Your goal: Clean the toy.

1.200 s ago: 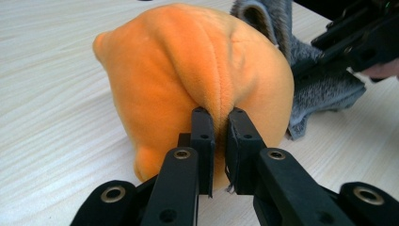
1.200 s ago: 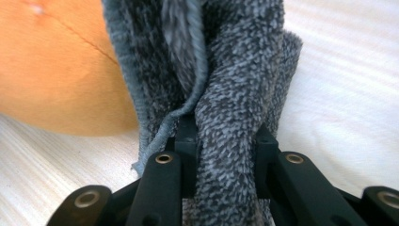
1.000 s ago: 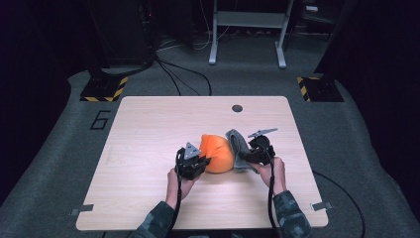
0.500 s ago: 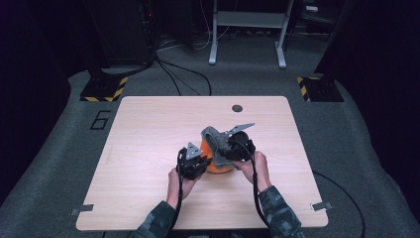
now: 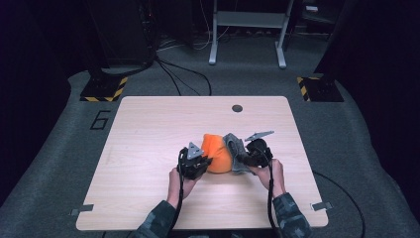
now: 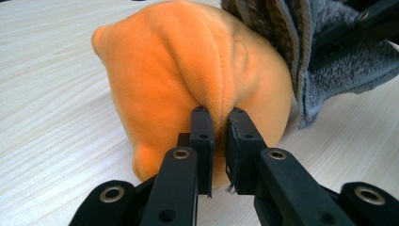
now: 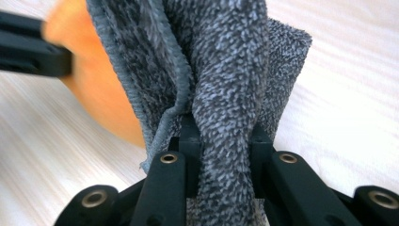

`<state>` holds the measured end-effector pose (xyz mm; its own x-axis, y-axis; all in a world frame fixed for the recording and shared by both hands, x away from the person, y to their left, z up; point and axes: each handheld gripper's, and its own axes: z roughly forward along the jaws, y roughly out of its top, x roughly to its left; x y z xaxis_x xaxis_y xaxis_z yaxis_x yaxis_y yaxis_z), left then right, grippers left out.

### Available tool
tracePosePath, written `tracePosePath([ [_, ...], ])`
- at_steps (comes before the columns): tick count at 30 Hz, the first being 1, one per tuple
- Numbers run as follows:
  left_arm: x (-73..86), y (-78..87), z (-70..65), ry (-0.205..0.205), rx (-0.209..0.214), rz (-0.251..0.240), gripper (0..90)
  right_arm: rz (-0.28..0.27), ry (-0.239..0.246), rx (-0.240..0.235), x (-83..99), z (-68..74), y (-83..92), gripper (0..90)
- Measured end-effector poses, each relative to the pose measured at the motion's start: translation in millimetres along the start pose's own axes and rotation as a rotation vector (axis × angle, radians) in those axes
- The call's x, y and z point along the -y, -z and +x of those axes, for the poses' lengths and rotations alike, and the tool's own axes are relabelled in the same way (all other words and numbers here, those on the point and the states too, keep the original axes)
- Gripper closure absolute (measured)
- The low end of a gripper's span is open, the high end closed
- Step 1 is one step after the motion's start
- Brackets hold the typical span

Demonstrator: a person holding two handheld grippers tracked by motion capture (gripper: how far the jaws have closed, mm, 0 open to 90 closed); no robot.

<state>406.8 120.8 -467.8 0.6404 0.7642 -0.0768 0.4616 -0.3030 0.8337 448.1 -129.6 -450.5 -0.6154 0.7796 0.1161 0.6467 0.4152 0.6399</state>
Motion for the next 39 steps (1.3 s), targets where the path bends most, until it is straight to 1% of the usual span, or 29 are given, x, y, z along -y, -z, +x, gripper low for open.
tracePosePath([
  [2,0.4,0.4,0.5,0.001,0.004,0.004,82.0,0.007,-0.018,0.001,4.1,-3.7,-3.3,75.2],
  [4,0.8,0.1,0.5,0.005,0.002,-0.002,82.0,0.011,-0.025,0.004,6.1,-5.3,-6.1,75.2],
  [6,0.3,-0.2,0.6,0.007,0.0,-0.003,82.0,0.023,-0.018,0.036,6.8,-3.8,-8.6,75.3],
  [7,0.3,-0.3,0.6,0.006,0.001,-0.004,82.0,0.024,-0.016,0.039,7.8,-4.4,-10.5,75.3],
  [8,0.5,-0.4,0.4,0.008,0.001,-0.005,82.0,0.026,-0.031,0.04,8.9,-5.1,-11.9,75.3],
  [9,0.6,-0.4,0.9,0.008,0.002,-0.006,82.0,0.032,-0.026,0.043,10.1,-6.6,-13.0,75.3],
  [10,0.7,-0.5,1.1,0.013,0.003,-0.008,82.0,0.034,-0.037,0.049,11.3,-7.3,-15.0,75.3],
  [11,0.5,-0.4,1.4,0.013,0.004,-0.007,81.9,0.046,-0.035,0.048,13.1,-9.8,-16.6,75.3],
  [13,0.6,-0.6,1.4,0.017,0.003,-0.007,81.9,0.065,-0.042,0.072,17.4,-13.1,-22.1,75.1],
  [14,0.6,-0.7,1.3,0.016,0.002,-0.008,81.9,0.067,-0.059,0.057,19.9,-14.7,-24.7,75.0],
  [15,0.6,-0.6,1.3,0.016,0.002,-0.008,81.8,0.067,-0.067,0.053,22.2,-16.5,-25.8,74.9],
  [17,0.5,-0.7,1.6,0.016,0.001,-0.009,81.7,0.062,-0.072,0.048,22.1,-18.1,-23.1,74.7],
  [19,0.8,-0.8,2.1,0.019,0.002,-0.008,81.3,0.042,-0.068,0.058,19.1,-17.5,-14.9,74.6],
  [20,1.0,-0.9,2.5,0.017,0.003,-0.007,81.2,0.02,-0.07,0.062,16.4,-15.8,-8.8,74.6],
  [22,1.1,-1.4,2.6,0.012,0.002,-0.007,81.2,-0.021,-0.054,0.069,8.9,-8.7,4.8,74.6],
  [23,1.1,-1.9,1.8,0.019,0.002,-0.011,81.1,-0.044,-0.031,0.077,4.4,-3.4,10.6,74.6],
  [25,1.0,-2.5,1.5,0.019,0.003,-0.011,80.8,-0.071,0.011,0.069,-5.4,10.1,17.9,74.6],
  [27,0.9,-2.4,2.1,0.016,0.004,-0.01,80.4,-0.064,0.037,0.05,-14.3,21.8,16.5,74.6],
  [28,0.9,-2.3,2.7,0.015,0.003,-0.01,79.8,-0.056,0.054,0.052,-17.9,24.8,11.8,74.6],
  [29,0.9,-2.1,3.6,0.015,0.002,-0.005,78.8,-0.039,0.059,0.05,-20.4,26.6,6.3,74.6],
  [30,1.1,-2.0,5.1,0.012,0.001,-0.004,77.4,-0.03,0.063,0.045,-21.9,26.8,0.9,74.6],
  [31,1.7,-1.7,6.6,0.019,0.0,-0.005,75.1,-0.03,0.056,0.044,-23.2,27.0,-2.8,74.6],
  [32,2.0,-0.6,8.3,0.008,-0.008,0.0,71.2,-0.034,0.041,0.04,-23.9,26.8,-4.2,74.6],
  [33,2.4,0.2,8.5,0.002,-0.016,0.0,66.5,-0.038,0.045,0.034,-25.1,25.6,-5.1,74.6],
  [34,3.0,0.9,8.5,-0.002,-0.017,-0.003,61.8,-0.037,0.039,0.034,-25.8,25.8,-5.1,74.6],
  [35,3.5,1.4,7.5,-0.007,-0.024,-0.003,56.0,-0.037,0.049,0.03,-26.6,25.2,-5.3,74.6],
  [36,4.1,1.8,5.8,-0.017,-0.037,-0.004,51.5,-0.038,0.048,0.025,-27.2,25.3,-5.3,74.6],
  [37,5.0,1.9,3.9,-0.03,-0.046,-0.003,47.4,-0.041,0.043,0.033,-27.8,25.5,-5.6,74.6],
  [39,7.7,1.9,1.0,-0.066,-0.071,0.008,42.9,-0.036,0.046,0.03,-29.0,24.8,-5.6,74.5],
])
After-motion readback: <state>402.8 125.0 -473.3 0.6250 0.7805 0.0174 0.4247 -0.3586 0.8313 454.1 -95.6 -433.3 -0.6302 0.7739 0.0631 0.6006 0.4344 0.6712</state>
